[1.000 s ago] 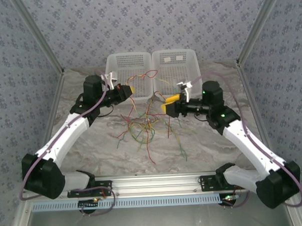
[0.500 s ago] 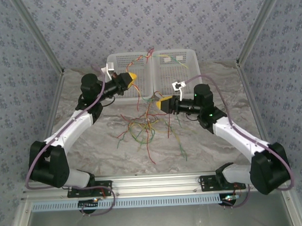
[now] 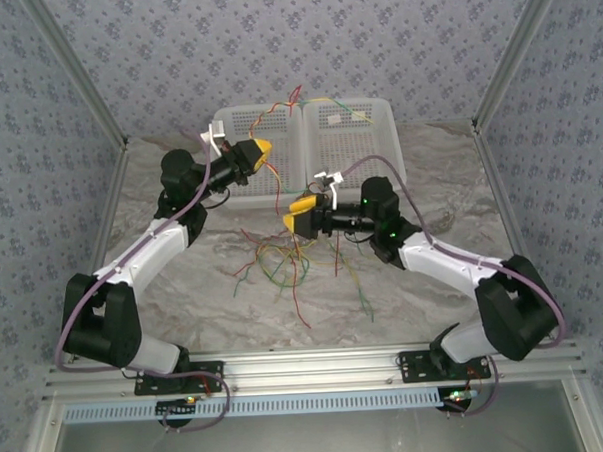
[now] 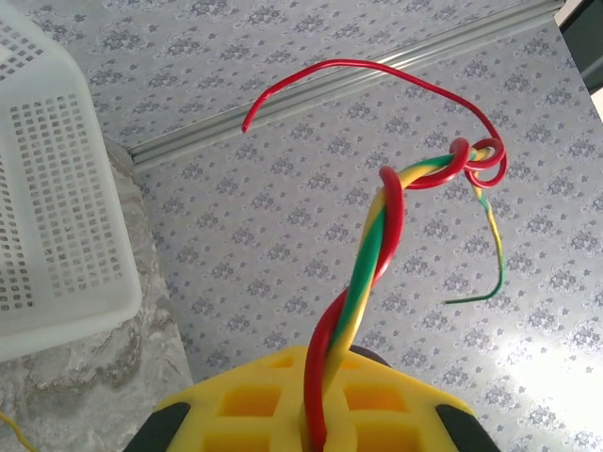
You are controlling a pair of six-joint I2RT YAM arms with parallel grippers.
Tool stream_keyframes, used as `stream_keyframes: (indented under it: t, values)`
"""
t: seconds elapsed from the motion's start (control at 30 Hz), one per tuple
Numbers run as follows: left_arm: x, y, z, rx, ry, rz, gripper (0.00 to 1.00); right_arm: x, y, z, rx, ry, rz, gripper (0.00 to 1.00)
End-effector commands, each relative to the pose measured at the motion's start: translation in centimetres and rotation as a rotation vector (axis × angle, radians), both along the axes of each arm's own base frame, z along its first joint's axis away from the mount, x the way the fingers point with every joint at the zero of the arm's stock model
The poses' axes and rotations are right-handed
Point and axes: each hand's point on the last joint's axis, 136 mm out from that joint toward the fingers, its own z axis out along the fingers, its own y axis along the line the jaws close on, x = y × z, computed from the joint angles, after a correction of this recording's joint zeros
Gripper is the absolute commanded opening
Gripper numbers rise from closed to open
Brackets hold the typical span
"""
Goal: Untangle the cables
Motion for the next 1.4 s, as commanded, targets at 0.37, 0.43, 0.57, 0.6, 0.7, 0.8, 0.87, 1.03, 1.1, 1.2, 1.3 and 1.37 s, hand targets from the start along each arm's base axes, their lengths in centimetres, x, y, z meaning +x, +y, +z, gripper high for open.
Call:
stream_keyframes:
  t: [0.37,0.43,0.57,0.6,0.7,0.8,0.87,1.03,1.1,1.2,1.3,1.37]
  values:
    - [-0.8,-0.4,-0.1,-0.034,-0.037,-0.003,0.0,5.5,2.4,2.2,0.077,-0.144,-0.154,0.45]
    - [-0.8,-0.4,-0.2,-0.035,-0.04,-0.004,0.0,5.6,2.5,2.0,0.054,-0.145,-0.163,0.29]
    - [-0.9,-0.3,0.0,-0.035,-0.052,-0.005,0.0,6.1,1.7,1.3,0.0,-0.142,-0.212,0.0]
    - [-0.9,-0.1,-0.1,-0.028,-0.053,0.001,0.0,6.1,1.4,1.0,-0.024,-0.144,-0.229,0.0]
    - [-0.9,0.4,-0.6,0.001,-0.064,0.026,0.32,6.1,0.2,0.1,-0.106,-0.155,-0.275,0.0]
    - [-0.8,1.2,-1.6,0.044,-0.06,0.067,0.54,5.3,-0.9,-0.3,-0.185,-0.166,-0.279,0.0]
    - [-0.8,1.7,-1.9,0.077,-0.064,0.091,0.57,4.3,-1.4,-0.3,-0.226,-0.164,-0.256,0.0]
    - [-2.8,3.0,-1.2,0.28,-0.183,0.168,0.59,2.4,-2.9,-0.9,-0.313,-0.104,-0.211,0.0]
    - [-4.4,3.5,-0.8,0.448,-0.279,0.22,0.58,1.3,-2.9,-1.0,-0.354,-0.076,-0.157,0.0]
    - [-7.9,2.0,0.2,0.698,-0.53,0.214,0.58,-0.4,-3.1,-1.1,-0.404,-0.061,-0.093,0.0]
    - [-10.5,-0.3,1.1,0.75,-0.717,0.123,0.6,-1.4,-3.4,-1.2,-0.451,-0.049,-0.054,0.0]
    - [-12.1,-2.0,1.3,0.756,-0.822,0.046,0.65,-2.2,-3.5,-1.0,-0.469,-0.05,-0.014,0.0]
